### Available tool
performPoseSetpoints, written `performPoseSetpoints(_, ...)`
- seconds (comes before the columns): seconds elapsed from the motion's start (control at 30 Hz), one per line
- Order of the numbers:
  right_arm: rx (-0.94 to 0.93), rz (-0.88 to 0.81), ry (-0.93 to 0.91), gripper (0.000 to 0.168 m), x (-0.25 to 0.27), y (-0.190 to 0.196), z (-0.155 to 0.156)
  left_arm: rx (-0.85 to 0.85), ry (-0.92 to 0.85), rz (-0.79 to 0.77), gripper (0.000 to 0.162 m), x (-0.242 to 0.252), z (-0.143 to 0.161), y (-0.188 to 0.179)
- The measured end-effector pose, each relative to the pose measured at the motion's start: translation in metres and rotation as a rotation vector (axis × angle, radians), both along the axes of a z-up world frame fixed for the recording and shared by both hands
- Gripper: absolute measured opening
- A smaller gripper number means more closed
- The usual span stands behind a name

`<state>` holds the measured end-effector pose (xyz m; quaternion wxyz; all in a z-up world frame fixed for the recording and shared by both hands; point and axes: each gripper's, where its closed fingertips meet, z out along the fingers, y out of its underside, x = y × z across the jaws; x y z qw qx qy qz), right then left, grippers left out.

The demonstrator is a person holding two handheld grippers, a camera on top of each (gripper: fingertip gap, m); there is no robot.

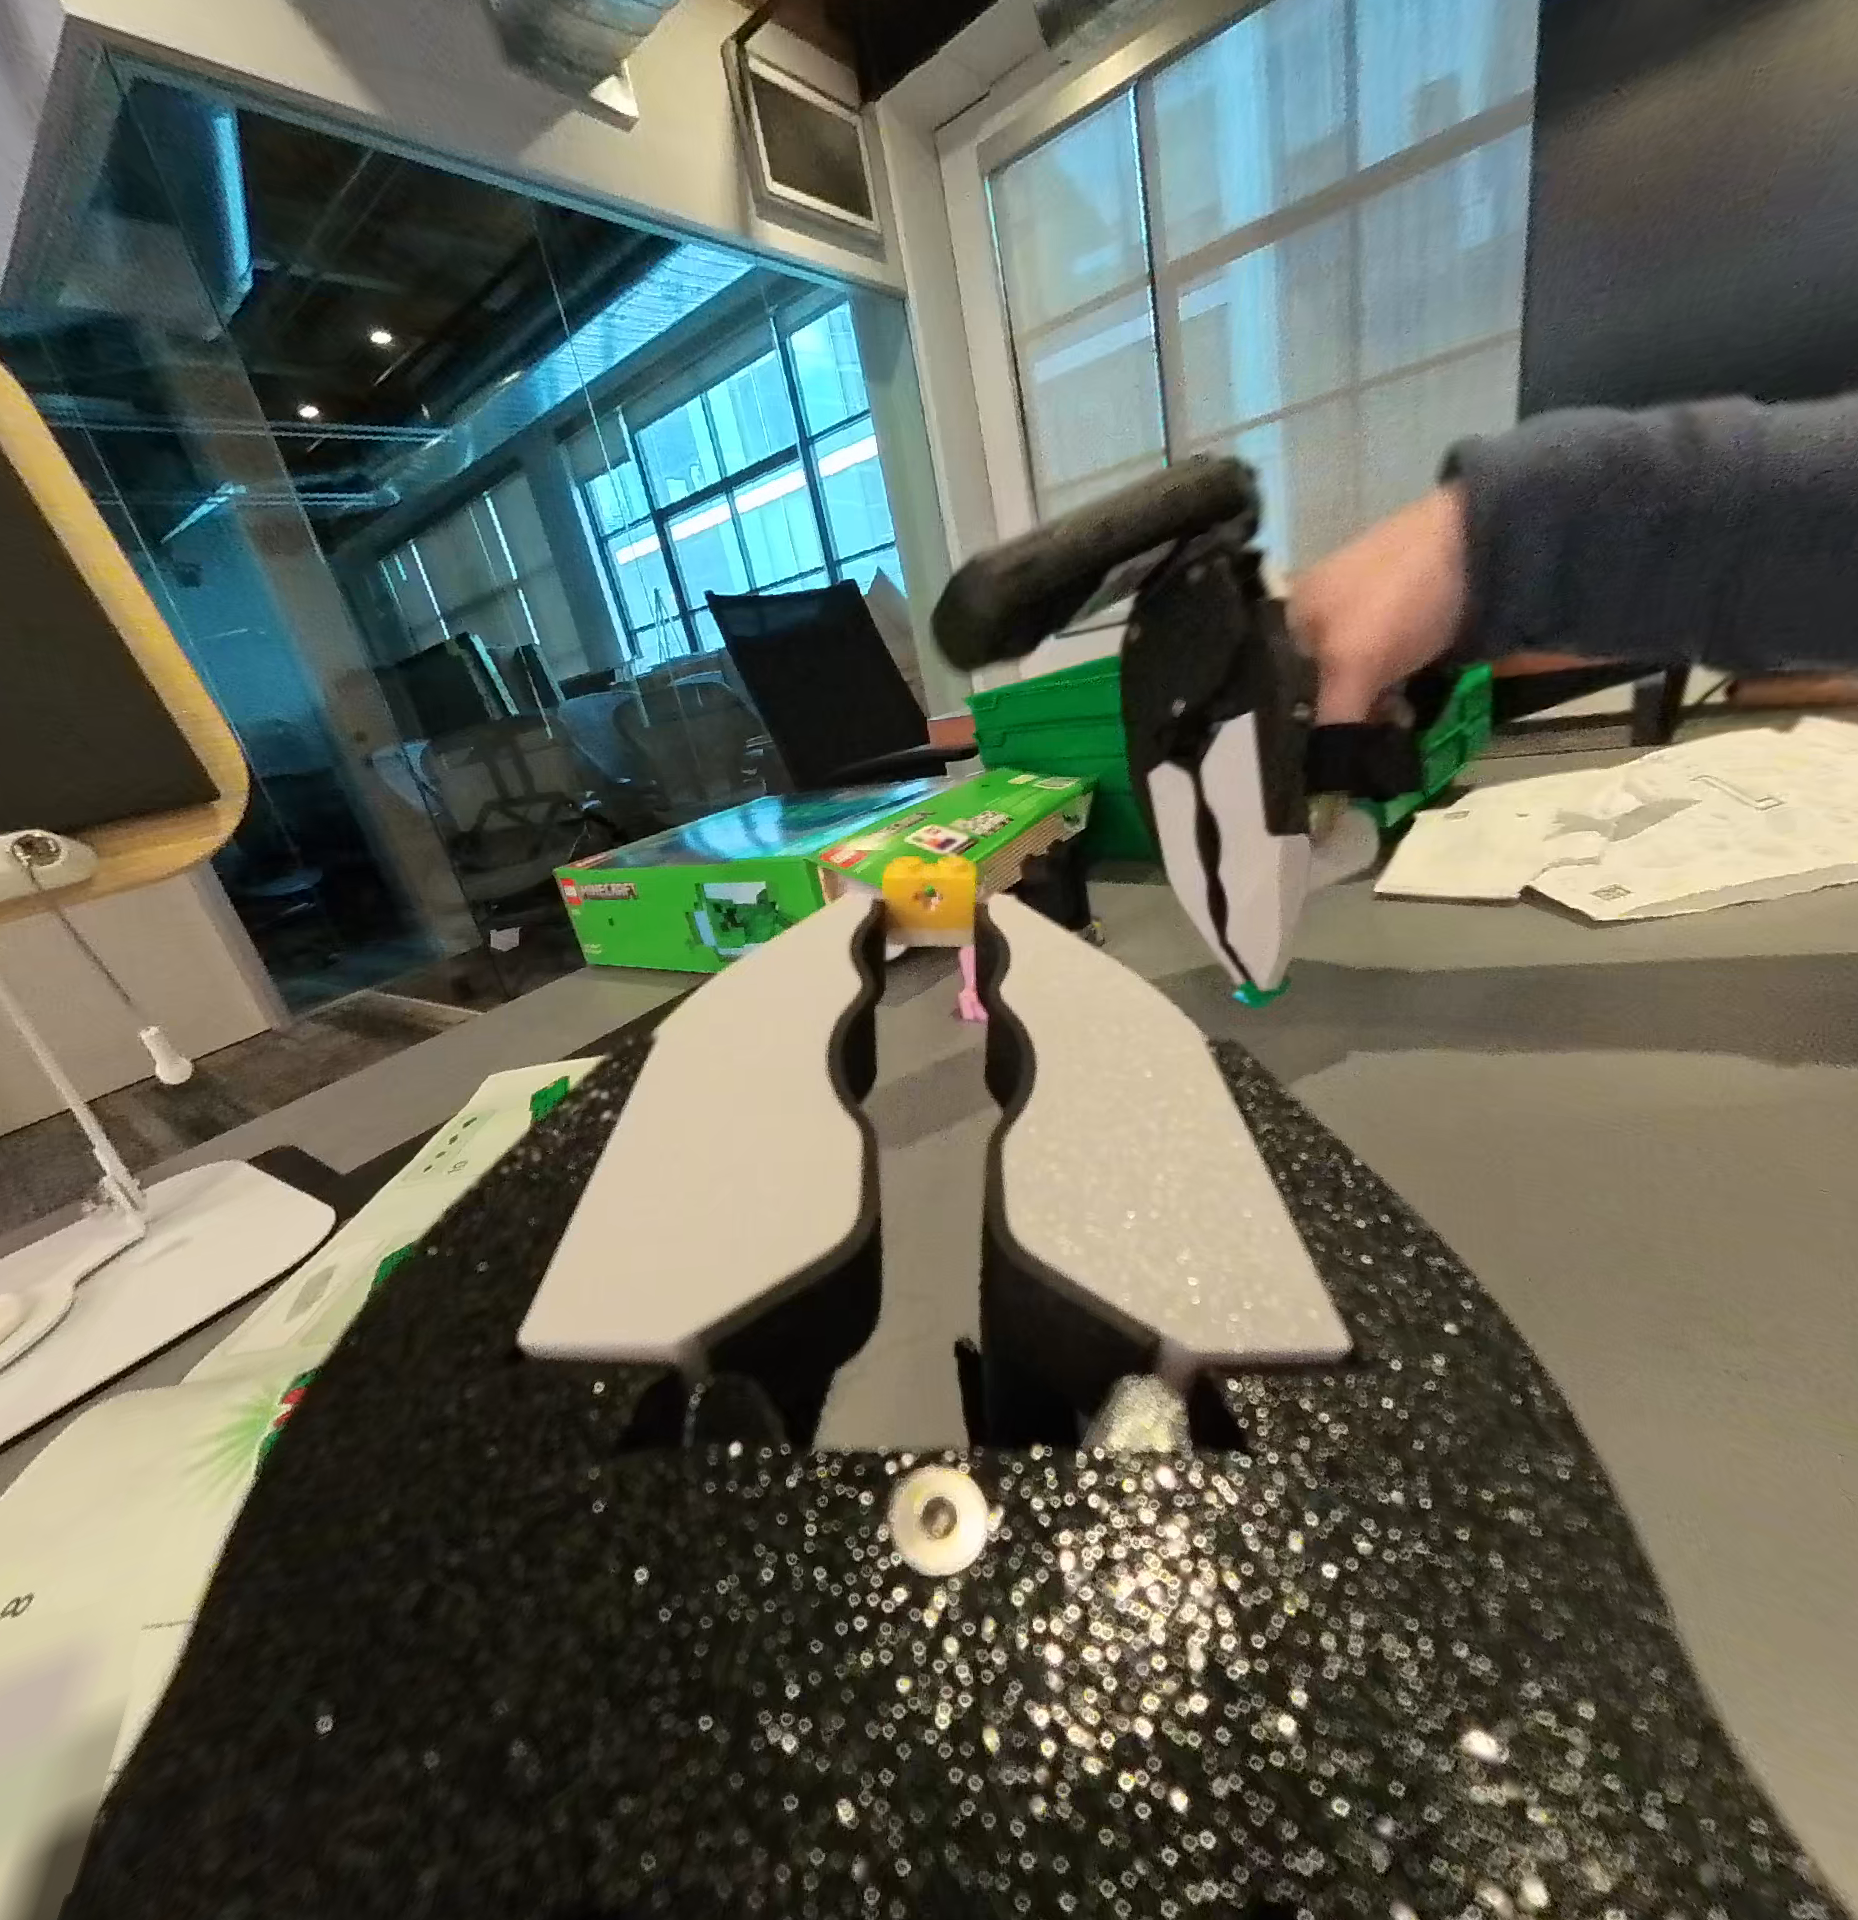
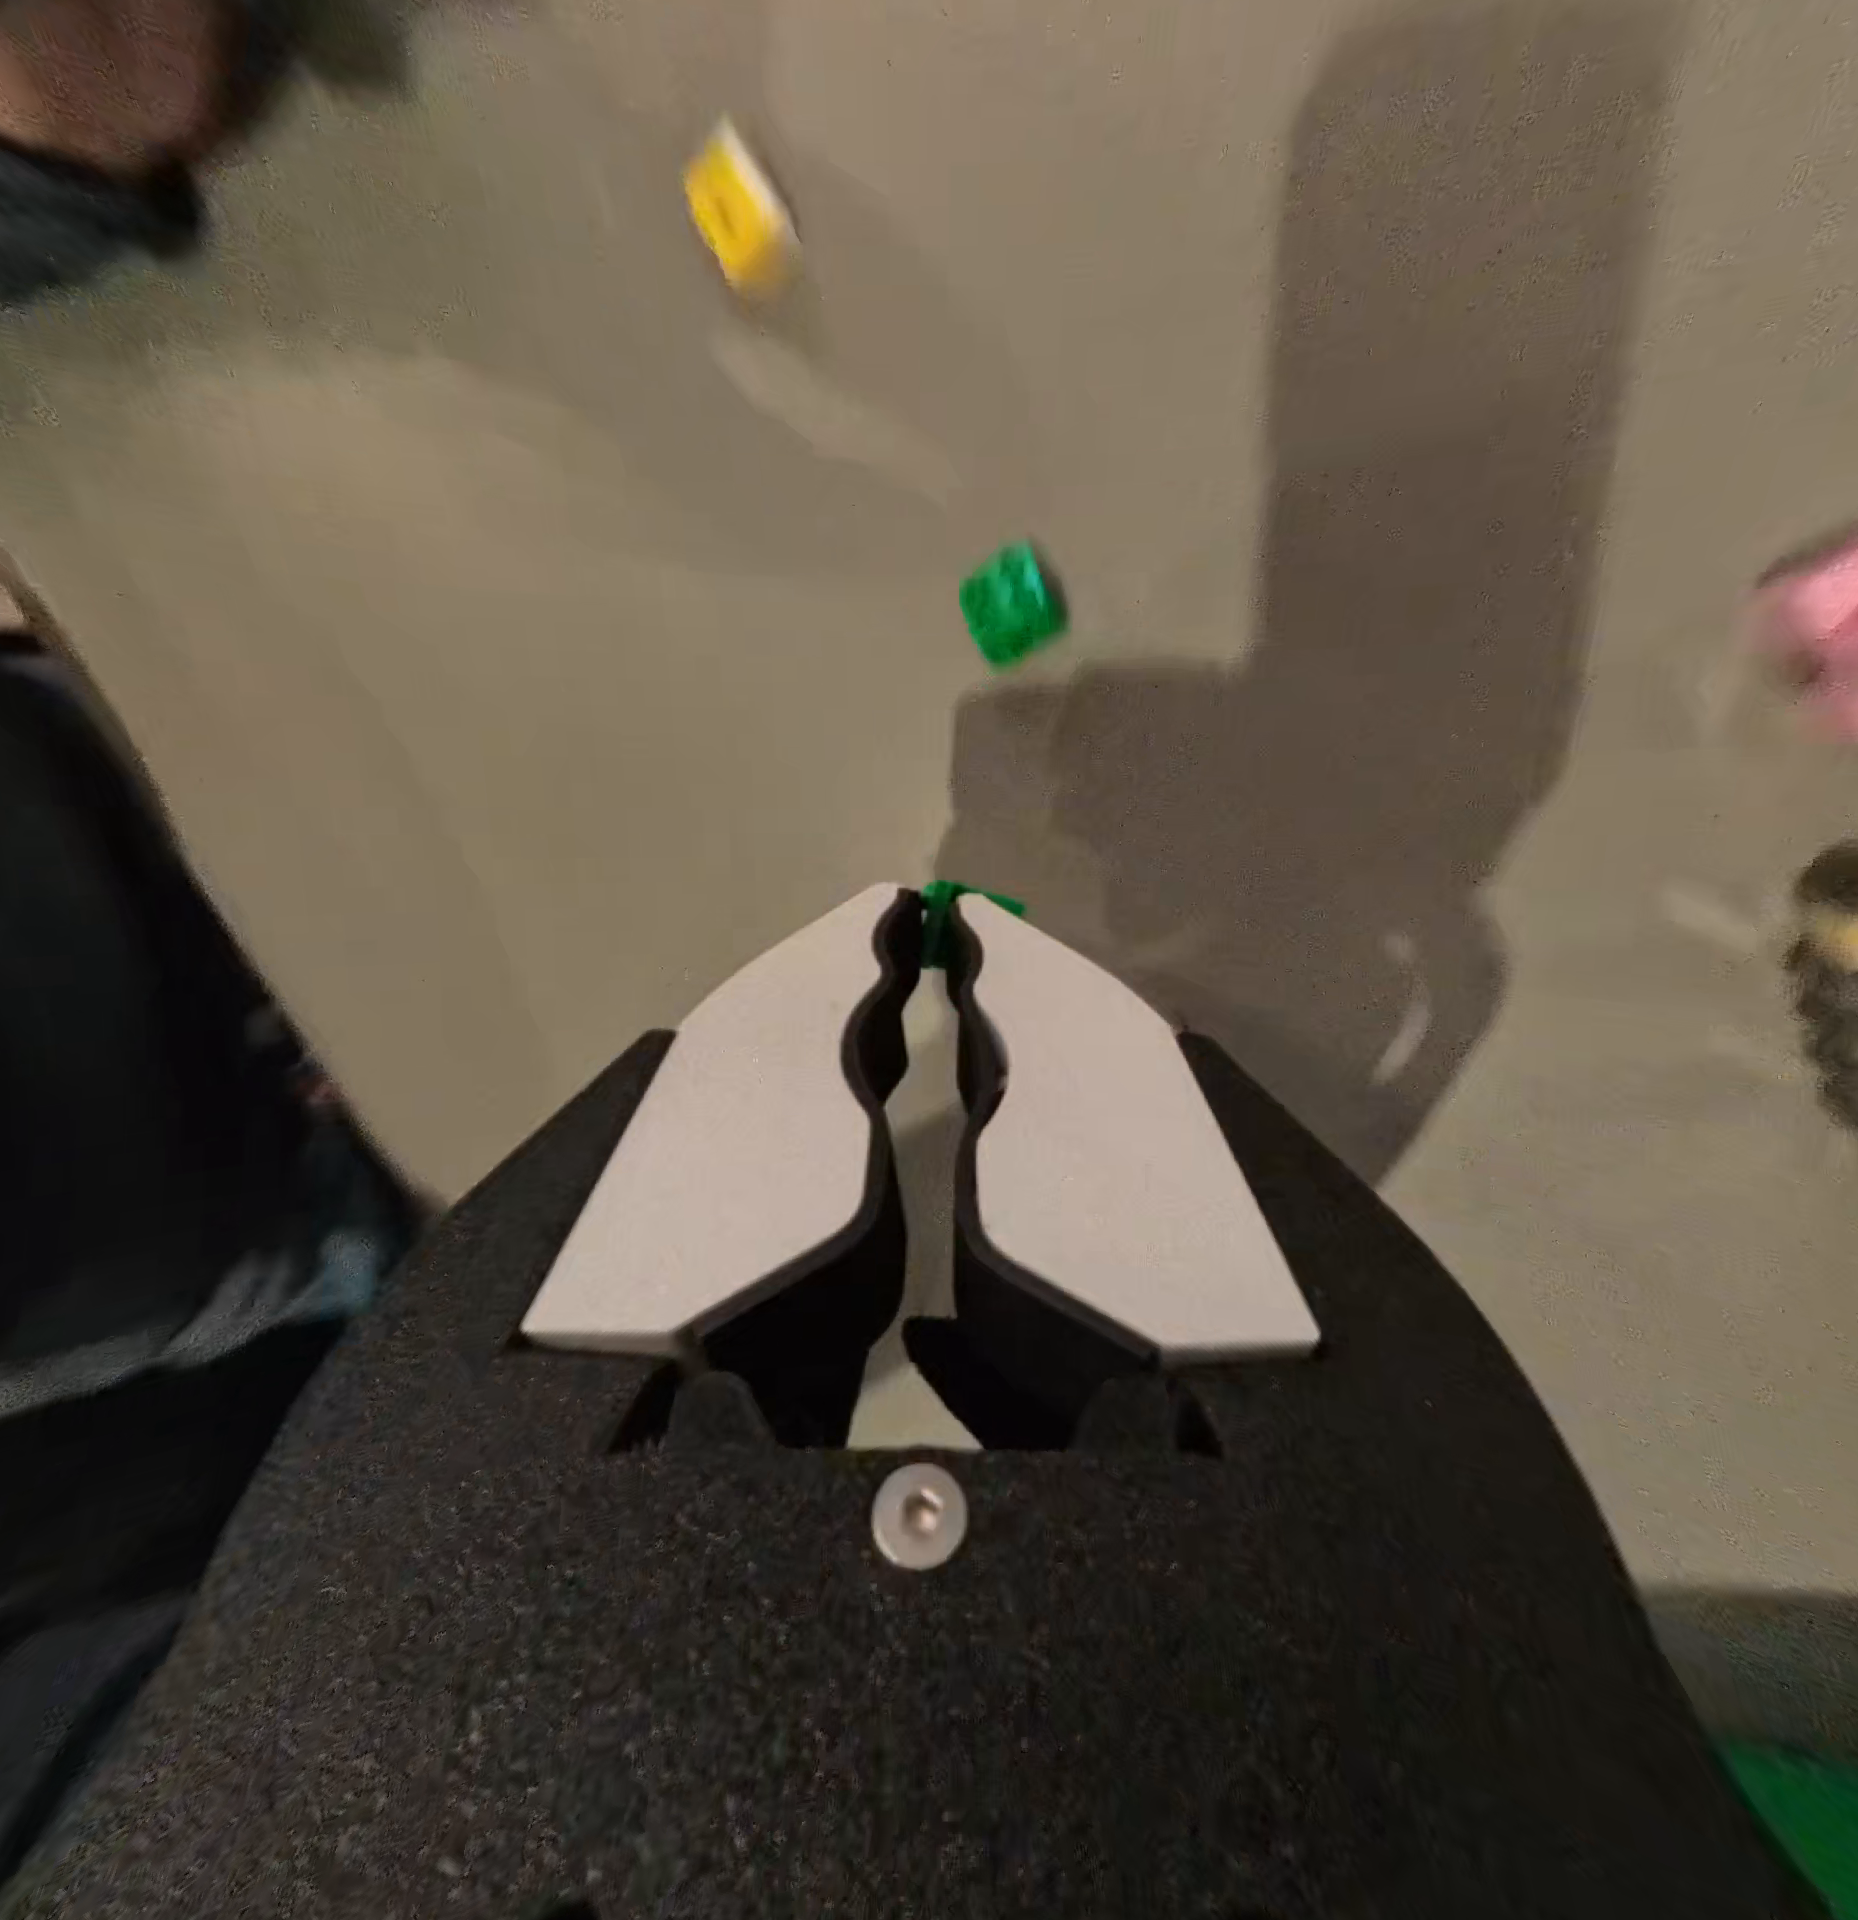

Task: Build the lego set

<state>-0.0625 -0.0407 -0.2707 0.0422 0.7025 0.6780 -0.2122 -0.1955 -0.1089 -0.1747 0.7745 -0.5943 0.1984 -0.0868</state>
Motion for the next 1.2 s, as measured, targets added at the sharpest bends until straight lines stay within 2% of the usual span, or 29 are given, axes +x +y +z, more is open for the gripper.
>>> performPoseSetpoints(0.13,-0.2,-0.01,-0.397,0.004,0.029,-0.01,-0.008,0.004,-0.004,-0.025,0.016,0.002,0.001,-0.003)
performPoseSetpoints(0.23,-0.218,-0.006,-0.585,0.004,0.037,-0.008,-0.016,0.004,0.0,-0.037,0.016,0.004,0.001,-0.003)
performPoseSetpoints(0.37,-0.144,0.014,-0.734,0.004,0.038,-0.004,-0.025,0.002,-0.003,-0.05,0.016,0.004,0.001,-0.003)
performPoseSetpoints(0.5,-0.051,0.061,-0.778,0.005,0.035,-0.003,-0.028,-0.008,-0.014,-0.063,0.016,0.005,0.0,-0.003)
performPoseSetpoints(0.6,-0.007,0.06,-0.729,0.02,0.031,-0.002,-0.025,-0.019,-0.024,-0.074,0.016,0.005,-0.001,-0.003)
performPoseSetpoints(0.7,0.07,0.051,-0.583,0.034,0.029,0.002,-0.018,-0.028,-0.028,-0.081,0.016,0.006,-0.002,-0.003)
performPoseSetpoints(0.8,0.165,0.04,-0.343,0.037,0.03,0.005,-0.009,-0.03,-0.025,-0.085,0.016,0.007,-0.003,-0.003)
performPoseSetpoints(0.9,0.383,0.12,-0.025,0.041,0.031,0.017,-0.002,-0.037,-0.023,-0.096,0.016,0.009,-0.004,-0.003)
performPoseSetpoints(1.0,0.566,0.229,0.244,0.04,0.034,0.013,0.001,-0.044,-0.023,-0.112,0.016,0.012,-0.004,-0.003)
performPoseSetpoints(1.07,0.603,0.296,0.262,0.039,0.042,0.007,-0.009,-0.05,-0.015,-0.126,0.016,0.015,-0.006,-0.003)
performPoseSetpoints(1.13,0.675,0.381,0.269,0.028,0.046,0.008,-0.019,-0.057,0.001,-0.142,0.016,0.019,-0.008,-0.004)
performPoseSetpoints(1.2,0.697,0.413,0.311,0.025,0.041,0.009,-0.021,-0.061,0.017,-0.155,0.016,0.023,-0.009,-0.004)
